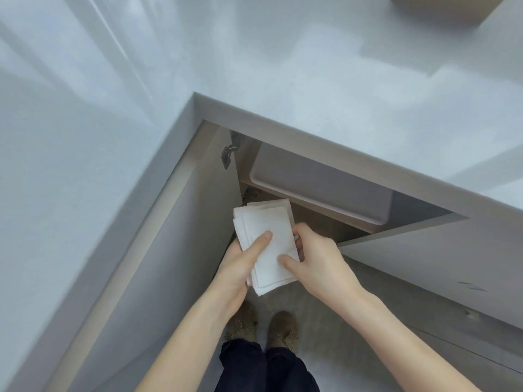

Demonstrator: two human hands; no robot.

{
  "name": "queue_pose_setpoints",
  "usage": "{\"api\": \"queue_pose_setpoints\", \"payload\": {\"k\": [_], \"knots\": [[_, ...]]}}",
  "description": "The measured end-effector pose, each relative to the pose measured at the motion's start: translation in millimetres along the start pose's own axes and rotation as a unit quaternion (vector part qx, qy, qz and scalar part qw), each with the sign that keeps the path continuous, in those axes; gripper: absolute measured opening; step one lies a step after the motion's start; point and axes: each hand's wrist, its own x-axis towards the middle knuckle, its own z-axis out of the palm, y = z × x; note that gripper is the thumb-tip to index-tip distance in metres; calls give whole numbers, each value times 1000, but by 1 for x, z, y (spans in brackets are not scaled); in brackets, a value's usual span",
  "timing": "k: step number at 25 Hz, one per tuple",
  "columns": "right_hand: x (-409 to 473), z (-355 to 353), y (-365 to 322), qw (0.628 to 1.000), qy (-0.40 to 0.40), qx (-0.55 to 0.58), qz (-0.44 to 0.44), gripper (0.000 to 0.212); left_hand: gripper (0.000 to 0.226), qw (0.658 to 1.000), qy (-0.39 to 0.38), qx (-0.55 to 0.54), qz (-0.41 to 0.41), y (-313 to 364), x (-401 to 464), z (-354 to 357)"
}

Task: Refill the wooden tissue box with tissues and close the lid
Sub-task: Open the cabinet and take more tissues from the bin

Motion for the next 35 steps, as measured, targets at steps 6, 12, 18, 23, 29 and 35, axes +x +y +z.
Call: {"api": "queue_pose_setpoints", "payload": {"k": [6, 12, 18, 23, 29, 35], "knots": [[-38, -23, -42, 997, 67, -39, -3, 47, 39, 1000, 4, -14, 27, 31, -48, 2], [-88, -47, -83, 975, 48, 204, 79, 76, 33, 992, -32, -96, 71, 73, -107, 17], [-122, -60, -114, 888, 50, 449, 84, 40, 36, 985, -63, -115, 111, 114, -152, 39], [-134, -85, -129, 857, 87, 505, 42, 16, 37, 980, -100, -89, 149, 132, -163, 56], [-126, -130, -118, 848, 133, 513, 28, 16, 55, 970, -130, -47, 201, 165, -147, 79], [-89, -194, -90, 865, 167, 471, 36, 14, 56, 974, -139, 42, 173, 199, -108, 112]]}}
